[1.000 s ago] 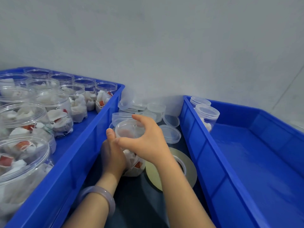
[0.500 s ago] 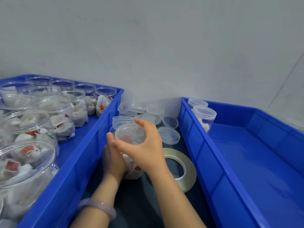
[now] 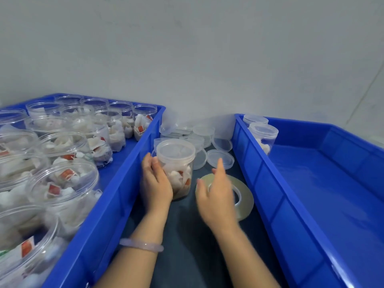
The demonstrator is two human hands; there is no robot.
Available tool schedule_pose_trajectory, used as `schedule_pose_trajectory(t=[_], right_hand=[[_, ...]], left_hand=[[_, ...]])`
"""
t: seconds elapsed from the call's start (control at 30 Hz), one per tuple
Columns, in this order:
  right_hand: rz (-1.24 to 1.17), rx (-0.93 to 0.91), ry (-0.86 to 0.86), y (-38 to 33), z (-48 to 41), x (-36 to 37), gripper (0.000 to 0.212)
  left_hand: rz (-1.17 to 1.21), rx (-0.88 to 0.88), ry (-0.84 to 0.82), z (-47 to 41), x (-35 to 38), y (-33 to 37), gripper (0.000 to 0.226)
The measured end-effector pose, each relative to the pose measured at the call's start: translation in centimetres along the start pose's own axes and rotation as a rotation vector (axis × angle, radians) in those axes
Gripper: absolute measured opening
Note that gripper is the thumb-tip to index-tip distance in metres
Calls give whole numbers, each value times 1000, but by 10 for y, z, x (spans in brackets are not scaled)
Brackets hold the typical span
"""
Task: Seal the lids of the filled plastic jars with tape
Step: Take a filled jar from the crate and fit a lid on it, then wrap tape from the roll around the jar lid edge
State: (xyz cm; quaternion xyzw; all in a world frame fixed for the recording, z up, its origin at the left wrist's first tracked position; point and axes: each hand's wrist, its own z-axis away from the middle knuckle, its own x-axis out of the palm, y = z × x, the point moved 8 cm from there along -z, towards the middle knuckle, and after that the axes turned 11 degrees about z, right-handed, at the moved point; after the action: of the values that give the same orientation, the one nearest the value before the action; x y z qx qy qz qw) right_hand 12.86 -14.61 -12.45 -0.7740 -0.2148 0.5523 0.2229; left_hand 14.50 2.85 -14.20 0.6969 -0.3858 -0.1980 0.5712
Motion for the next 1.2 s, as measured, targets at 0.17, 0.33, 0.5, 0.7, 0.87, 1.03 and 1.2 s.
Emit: schedule_pose_trajectory(t=[0.17,0.33,0.5,0.7,0.87,1.03,1.2], right_hand=[[380,37,-266,43,8,3,15],[398,-45,-326,45,11,11,36],[301,-71,-256,39,12,3,32],[147,-37,-150,35,14,-8,28],[58,-73,-152,27,19,-9,26],[38,-1,-22,29,20,-18,50],[46,-15,-1,26,22,-17,52]], left_hand=[[-71,271,44,28,-21,27,7],[-209,-15,-604,58,21,-4,22],[-271,-20,-772,73,33,-5,55],[50,-250,-654,68,28,-5,57],[198,-299,-652,64,27,1,53],[341,-351,-591,62,24,2,42],[367,-370,-493,55,17,-4,25]])
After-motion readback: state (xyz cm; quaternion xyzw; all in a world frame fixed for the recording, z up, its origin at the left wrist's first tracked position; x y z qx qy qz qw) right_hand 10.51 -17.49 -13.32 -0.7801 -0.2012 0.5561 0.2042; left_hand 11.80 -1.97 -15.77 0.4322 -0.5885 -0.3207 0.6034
